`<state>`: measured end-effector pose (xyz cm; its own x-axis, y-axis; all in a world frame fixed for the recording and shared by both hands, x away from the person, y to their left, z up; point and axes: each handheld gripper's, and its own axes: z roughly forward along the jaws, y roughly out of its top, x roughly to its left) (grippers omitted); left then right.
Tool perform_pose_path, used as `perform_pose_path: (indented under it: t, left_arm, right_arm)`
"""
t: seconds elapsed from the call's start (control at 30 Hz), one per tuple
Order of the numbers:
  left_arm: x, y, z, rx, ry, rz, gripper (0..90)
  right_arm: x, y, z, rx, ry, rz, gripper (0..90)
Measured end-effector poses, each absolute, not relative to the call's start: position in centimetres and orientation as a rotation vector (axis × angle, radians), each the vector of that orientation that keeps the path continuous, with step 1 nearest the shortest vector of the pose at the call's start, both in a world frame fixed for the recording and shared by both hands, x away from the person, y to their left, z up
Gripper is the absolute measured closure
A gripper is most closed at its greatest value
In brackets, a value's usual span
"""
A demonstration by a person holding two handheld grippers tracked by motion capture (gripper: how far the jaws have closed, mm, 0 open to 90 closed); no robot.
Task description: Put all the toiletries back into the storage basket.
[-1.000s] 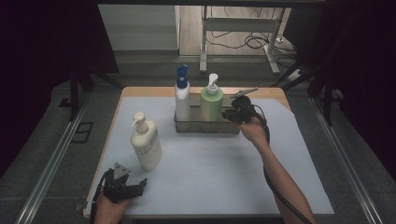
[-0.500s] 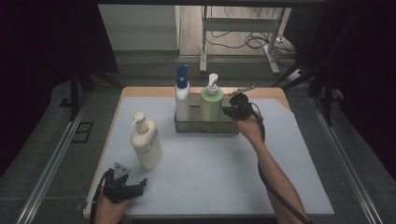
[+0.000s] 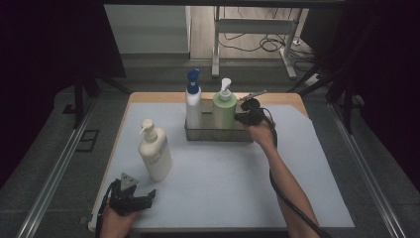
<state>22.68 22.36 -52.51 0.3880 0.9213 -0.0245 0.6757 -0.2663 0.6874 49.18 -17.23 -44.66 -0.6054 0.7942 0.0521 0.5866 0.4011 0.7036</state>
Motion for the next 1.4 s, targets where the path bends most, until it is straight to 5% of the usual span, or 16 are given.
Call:
perform_pose_path:
  t: [1.4]
  left_arm:
    - [22.7,22.4,-52.5,2.033,1.364,0.514,11.1]
  right_arm:
    - [48.8,-13.9,-45.4,1.163,2.426,0.995,89.9]
